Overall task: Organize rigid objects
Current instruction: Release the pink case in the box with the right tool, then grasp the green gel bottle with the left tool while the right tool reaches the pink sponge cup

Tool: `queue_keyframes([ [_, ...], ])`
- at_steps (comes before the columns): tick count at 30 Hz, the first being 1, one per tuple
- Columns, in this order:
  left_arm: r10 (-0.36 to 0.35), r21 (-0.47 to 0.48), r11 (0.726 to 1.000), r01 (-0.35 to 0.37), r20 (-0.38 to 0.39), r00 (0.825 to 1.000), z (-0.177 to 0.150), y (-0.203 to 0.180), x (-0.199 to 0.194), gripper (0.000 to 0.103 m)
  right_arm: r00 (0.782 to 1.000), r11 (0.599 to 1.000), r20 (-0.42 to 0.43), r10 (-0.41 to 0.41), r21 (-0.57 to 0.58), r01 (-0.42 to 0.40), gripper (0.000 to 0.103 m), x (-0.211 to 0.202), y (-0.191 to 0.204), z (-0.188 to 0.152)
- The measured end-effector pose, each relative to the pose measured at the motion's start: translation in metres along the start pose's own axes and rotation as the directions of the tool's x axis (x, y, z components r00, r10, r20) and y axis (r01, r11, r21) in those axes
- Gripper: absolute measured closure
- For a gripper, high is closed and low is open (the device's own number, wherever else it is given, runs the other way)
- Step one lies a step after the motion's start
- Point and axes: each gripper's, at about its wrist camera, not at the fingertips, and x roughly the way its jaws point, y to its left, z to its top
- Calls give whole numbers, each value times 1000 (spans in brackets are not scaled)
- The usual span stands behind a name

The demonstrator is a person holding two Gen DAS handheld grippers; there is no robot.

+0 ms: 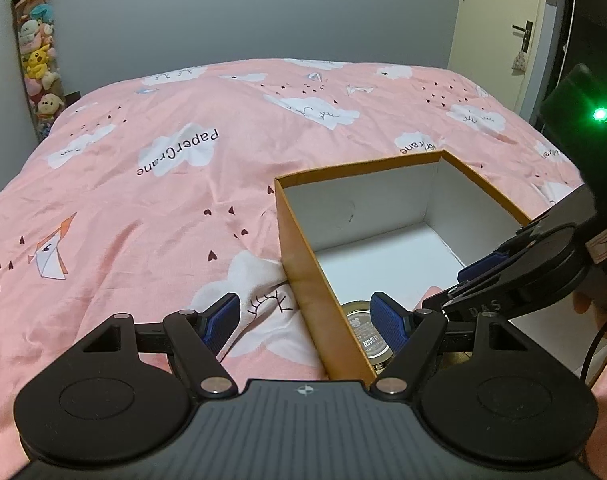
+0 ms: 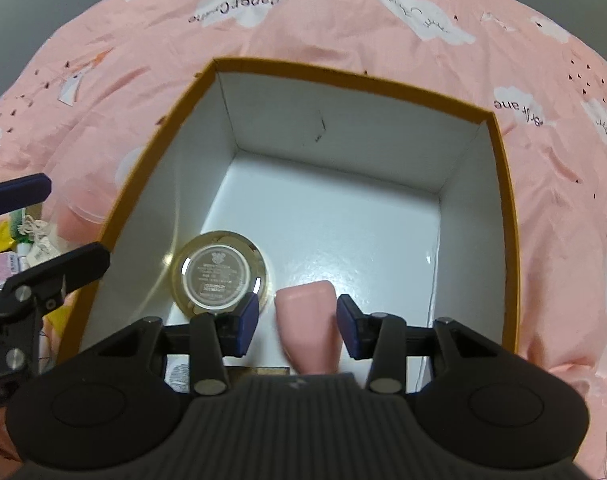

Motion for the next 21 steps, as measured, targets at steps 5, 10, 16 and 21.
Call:
queue_keyframes([
  [5,6,-24,1000,-5,21,1000,-3,4,-12,16,998,999,54,34,-30,-32,53,-23,12,-5],
  [10,42,-54,998,-39,59,997,-8,13,-30,17,991,992,128,36,-125,-20,53,-45,38,-8],
  [16,89,-143,988,-65,166,982,-13,39,-59,18,967,977,246,67,-214,-13,49,-72,64,-8],
  [21,159,-252,962,-106,201,967,-17,70,-70,17,940,967,318,128,-251,-47,38,-82,88,-2],
])
